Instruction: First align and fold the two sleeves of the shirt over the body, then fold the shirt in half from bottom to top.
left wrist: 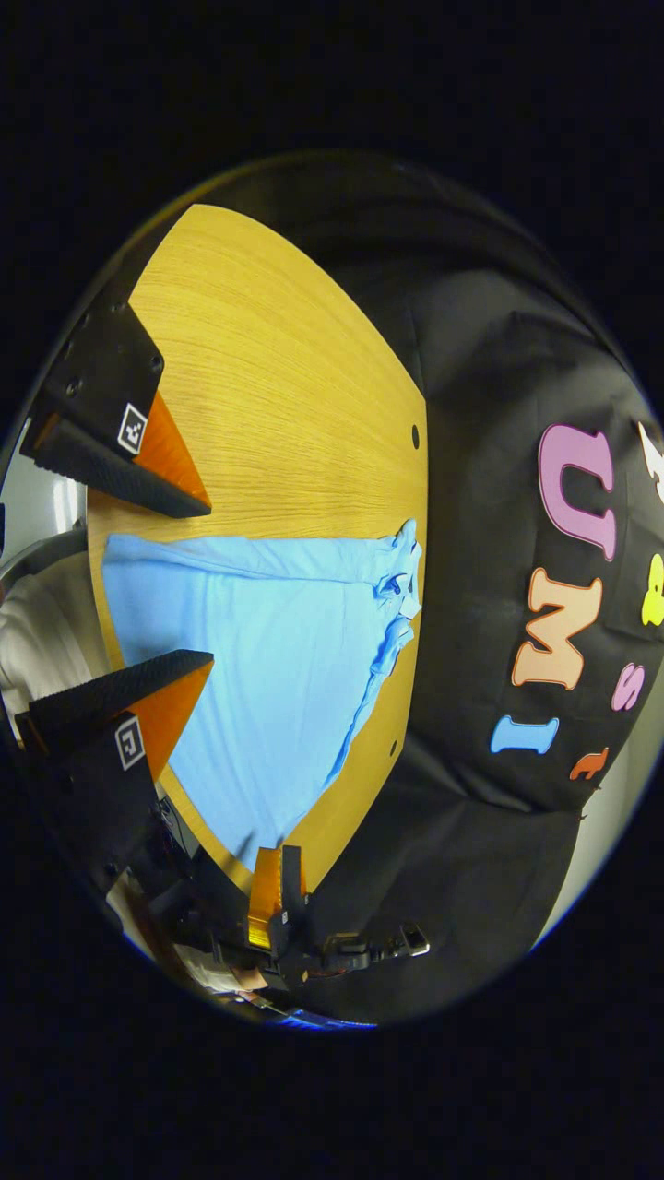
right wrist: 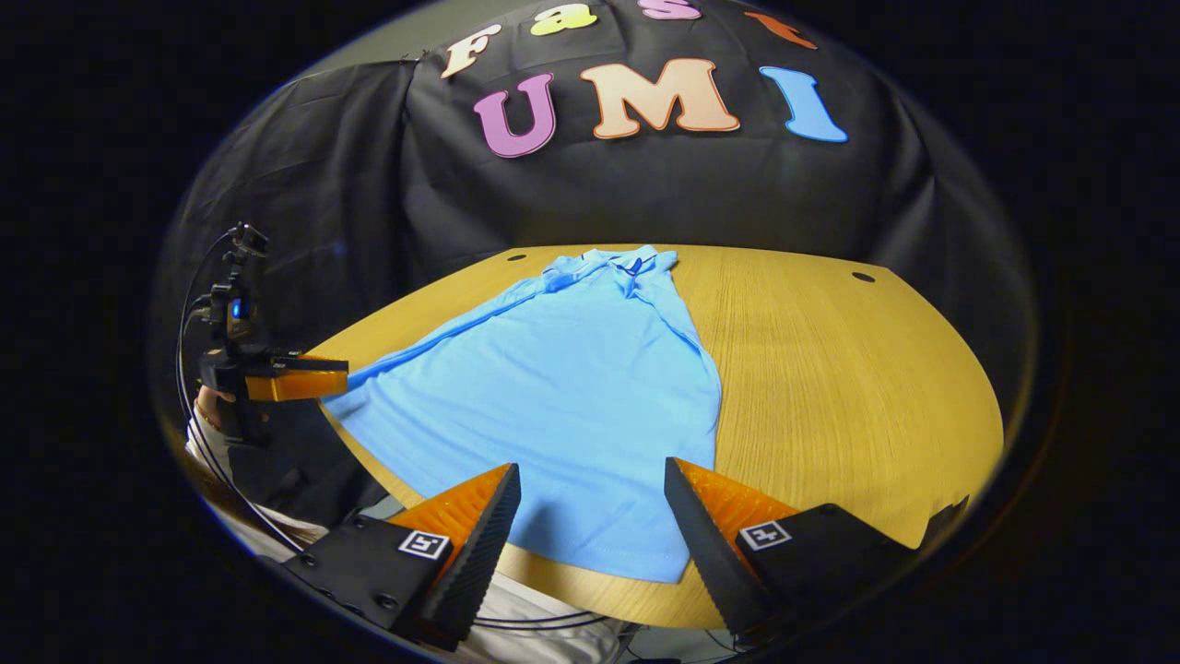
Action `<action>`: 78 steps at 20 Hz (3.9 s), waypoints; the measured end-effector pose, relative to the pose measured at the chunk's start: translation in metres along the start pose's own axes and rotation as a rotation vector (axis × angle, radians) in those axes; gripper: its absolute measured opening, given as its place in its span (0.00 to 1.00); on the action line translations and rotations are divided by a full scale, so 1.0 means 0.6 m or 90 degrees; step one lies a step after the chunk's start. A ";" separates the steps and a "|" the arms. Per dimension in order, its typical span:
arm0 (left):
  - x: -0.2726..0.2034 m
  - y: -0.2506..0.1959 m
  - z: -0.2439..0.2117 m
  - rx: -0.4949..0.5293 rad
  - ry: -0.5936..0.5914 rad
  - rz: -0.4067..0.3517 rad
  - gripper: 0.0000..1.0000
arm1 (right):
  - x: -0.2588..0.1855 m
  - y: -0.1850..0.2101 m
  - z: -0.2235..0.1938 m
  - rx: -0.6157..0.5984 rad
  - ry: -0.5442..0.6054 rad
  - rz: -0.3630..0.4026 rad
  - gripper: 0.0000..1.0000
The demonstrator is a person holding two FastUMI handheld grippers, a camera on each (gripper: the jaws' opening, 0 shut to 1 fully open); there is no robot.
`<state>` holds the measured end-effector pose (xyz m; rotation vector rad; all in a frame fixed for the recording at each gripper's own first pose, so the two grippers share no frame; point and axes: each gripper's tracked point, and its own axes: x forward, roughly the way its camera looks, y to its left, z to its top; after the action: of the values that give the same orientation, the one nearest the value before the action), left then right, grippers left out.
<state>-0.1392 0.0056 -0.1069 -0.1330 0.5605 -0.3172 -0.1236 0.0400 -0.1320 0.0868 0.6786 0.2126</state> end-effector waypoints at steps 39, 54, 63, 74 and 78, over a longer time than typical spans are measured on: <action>0.062 -0.020 0.111 0.086 -0.102 -0.011 0.00 | 0.067 0.029 0.093 -0.052 -0.059 -0.006 0.02; 0.307 0.086 0.373 0.021 -0.174 0.032 0.00 | 0.286 -0.099 0.347 0.012 -0.120 -0.083 0.03; 0.454 0.155 0.469 0.000 -0.215 0.130 0.00 | 0.453 -0.177 0.440 0.129 -0.157 -0.115 0.02; 0.545 0.229 0.478 0.025 -0.197 0.240 0.05 | 0.557 -0.222 0.443 0.164 -0.144 -0.168 0.03; 0.510 0.227 0.486 0.002 -0.211 0.228 0.66 | 0.536 -0.203 0.442 0.162 -0.138 -0.137 0.78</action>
<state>0.2990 0.0439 -0.0438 -0.0779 0.2471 0.0546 0.3081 -0.0099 -0.1415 0.2753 0.4911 -0.0910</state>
